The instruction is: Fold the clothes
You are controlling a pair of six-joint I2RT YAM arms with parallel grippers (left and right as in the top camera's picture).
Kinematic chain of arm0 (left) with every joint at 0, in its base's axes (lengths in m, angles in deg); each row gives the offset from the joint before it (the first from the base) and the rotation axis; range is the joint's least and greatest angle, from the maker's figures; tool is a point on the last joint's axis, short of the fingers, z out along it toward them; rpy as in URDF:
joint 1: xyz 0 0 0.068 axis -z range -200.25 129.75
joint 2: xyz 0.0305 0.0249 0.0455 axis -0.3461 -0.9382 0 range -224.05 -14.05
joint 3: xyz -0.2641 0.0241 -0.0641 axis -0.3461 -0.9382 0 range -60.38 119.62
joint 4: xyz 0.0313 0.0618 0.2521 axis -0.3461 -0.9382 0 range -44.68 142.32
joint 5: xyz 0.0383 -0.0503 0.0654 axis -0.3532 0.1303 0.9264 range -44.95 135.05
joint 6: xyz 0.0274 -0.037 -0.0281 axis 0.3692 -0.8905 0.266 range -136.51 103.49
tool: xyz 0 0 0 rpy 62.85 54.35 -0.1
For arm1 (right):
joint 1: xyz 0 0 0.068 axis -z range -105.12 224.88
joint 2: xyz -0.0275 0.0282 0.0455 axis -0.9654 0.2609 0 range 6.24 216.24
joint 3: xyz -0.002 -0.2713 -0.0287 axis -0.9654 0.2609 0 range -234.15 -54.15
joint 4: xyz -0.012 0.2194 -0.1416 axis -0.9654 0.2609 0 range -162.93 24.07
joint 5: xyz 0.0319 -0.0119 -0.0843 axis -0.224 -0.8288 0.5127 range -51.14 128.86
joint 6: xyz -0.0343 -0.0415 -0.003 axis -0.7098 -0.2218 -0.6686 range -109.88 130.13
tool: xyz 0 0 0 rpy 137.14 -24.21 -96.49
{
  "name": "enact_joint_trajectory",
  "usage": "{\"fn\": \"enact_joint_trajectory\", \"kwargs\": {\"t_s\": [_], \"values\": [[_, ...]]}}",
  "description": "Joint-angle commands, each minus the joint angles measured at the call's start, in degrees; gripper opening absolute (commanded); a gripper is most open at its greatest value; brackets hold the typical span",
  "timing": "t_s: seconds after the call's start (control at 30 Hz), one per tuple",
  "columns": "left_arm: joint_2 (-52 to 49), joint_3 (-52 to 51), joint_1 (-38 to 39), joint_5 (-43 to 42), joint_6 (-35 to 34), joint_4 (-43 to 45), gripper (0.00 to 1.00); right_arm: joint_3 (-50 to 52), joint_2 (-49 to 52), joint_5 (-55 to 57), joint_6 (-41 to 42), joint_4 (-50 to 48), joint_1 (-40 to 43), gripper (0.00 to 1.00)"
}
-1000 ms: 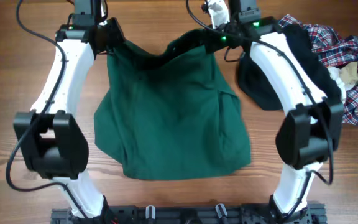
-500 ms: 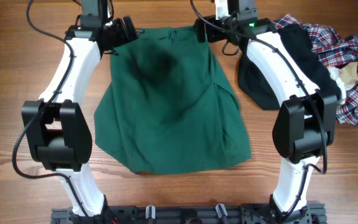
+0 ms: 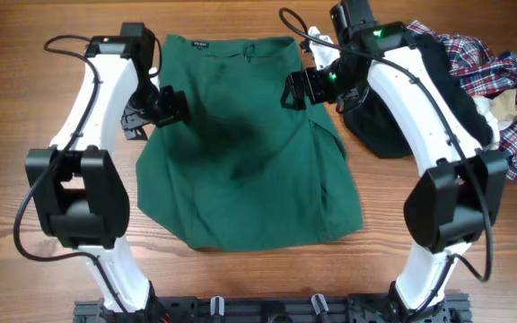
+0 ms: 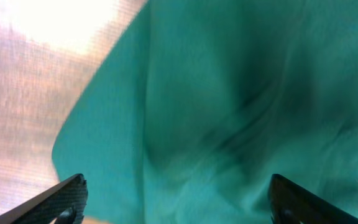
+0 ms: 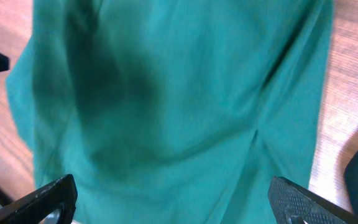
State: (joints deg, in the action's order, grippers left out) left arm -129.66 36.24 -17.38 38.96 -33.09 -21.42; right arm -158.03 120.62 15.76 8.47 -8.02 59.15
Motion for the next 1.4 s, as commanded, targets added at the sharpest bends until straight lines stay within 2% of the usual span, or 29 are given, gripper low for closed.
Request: {"fn": "enact_joint_trajectory", "kwargs": {"t_s": [0.0, 0.07, 0.17, 0.27, 0.37, 0.43, 0.5, 0.53, 0.63, 0.7, 0.73, 0.83, 1.0, 1.13, 1.37], "values": [[5.5, 0.1, 0.1, -0.9, 0.7, -1.1, 0.89, -0.5, -5.9, -0.7, -1.2, 1.3, -0.5, 0.99], [13.9, 0.1, 0.6, -0.9, -0.4, -1.4, 0.91, -0.5, -12.7, 0.9, -0.5, 3.3, -0.5, 0.99], [22.7, 0.0, 1.0, -0.9, -0.6, -3.1, 1.00, -0.2, -17.9, 2.3, 0.8, 6.7, -0.5, 0.99], [29.4, 0.0, 1.0, -0.9, -0.6, -6.5, 1.00, 3.6, -22.5, 3.0, 0.9, 10.2, -2.2, 0.98], [36.6, 0.0, 1.0, 0.2, -1.7, -5.8, 1.00, 11.1, -25.5, 6.2, 4.9, 9.2, -6.2, 0.93], [41.2, 0.0, 1.0, 3.3, -3.7, -4.4, 1.00, 17.0, -25.5, 6.2, 6.8, 6.5, -8.5, 0.72], [44.8, 0.0, 1.0, 5.8, -3.6, -3.7, 1.00, 25.9, -25.5, 4.8, 10.5, -0.9, -11.5, 0.22], [45.3, 0.0, 1.0, 6.7, -3.6, -4.1, 0.99, 29.0, -25.5, 4.0, 11.3, -4.4, -12.3, 0.04], [44.9, -0.1, 1.0, 7.1, -3.6, -4.8, 0.92, 36.3, -25.4, 3.8, 11.3, -13.3, -14.1, 0.04], [43.6, -0.1, 1.0, 7.1, -3.6, -4.7, 0.80, 42.9, -25.4, 5.1, 11.3, -20.7, -14.3, 0.04], [42.9, -0.1, 1.0, 7.1, -3.6, -4.7, 0.80, 46.2, -25.3, 5.8, 11.8, -24.5, -14.3, 0.04], [40.6, -0.1, 1.0, 7.0, -3.6, -5.0, 0.85, 54.4, -25.2, 8.6, 12.2, -33.6, -14.3, 0.05], [39.2, -0.2, 1.0, 6.8, -3.6, -4.7, 0.90, 60.2, -25.2, 15.2, 12.1, -42.1, -14.3, 0.04], [38.6, -0.2, 1.0, 6.8, -3.6, -4.7, 0.91, 61.2, -24.9, 22.6, 13.4, -42.4, -14.3, 0.04], [38.6, -0.3, 1.0, 6.8, -3.6, -4.8, 0.91, 61.2, -16.5, 23.8, 17.2, -43.6, -14.3, 0.04]]}}
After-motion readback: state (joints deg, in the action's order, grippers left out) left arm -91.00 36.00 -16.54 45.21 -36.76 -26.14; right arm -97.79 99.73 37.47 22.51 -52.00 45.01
